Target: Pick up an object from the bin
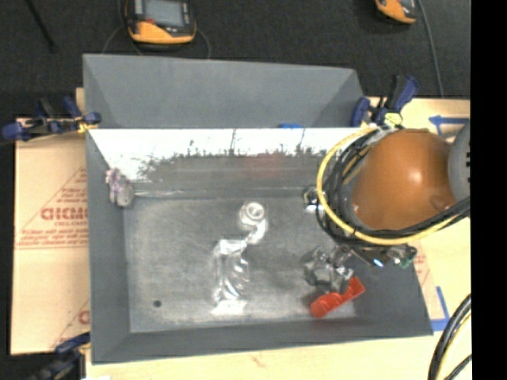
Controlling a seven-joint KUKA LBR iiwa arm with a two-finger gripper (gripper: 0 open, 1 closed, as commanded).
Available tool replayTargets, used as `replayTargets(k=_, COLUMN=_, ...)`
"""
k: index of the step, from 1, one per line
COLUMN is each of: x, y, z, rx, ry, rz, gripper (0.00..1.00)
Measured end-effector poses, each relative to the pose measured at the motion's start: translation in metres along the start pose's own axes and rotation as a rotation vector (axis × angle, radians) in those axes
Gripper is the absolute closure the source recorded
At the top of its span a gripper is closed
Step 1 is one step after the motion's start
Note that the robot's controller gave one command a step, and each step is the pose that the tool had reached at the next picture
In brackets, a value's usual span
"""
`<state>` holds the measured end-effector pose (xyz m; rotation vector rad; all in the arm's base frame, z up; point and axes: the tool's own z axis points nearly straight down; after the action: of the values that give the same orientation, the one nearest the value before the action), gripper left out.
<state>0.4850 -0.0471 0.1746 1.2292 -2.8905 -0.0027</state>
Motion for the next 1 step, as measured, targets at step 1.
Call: replayTargets(k=1, x=0.0817, y=-0.0597, z=0.0179, rx=0.005, ry=0.001, rz=-0.149, gripper=1.0)
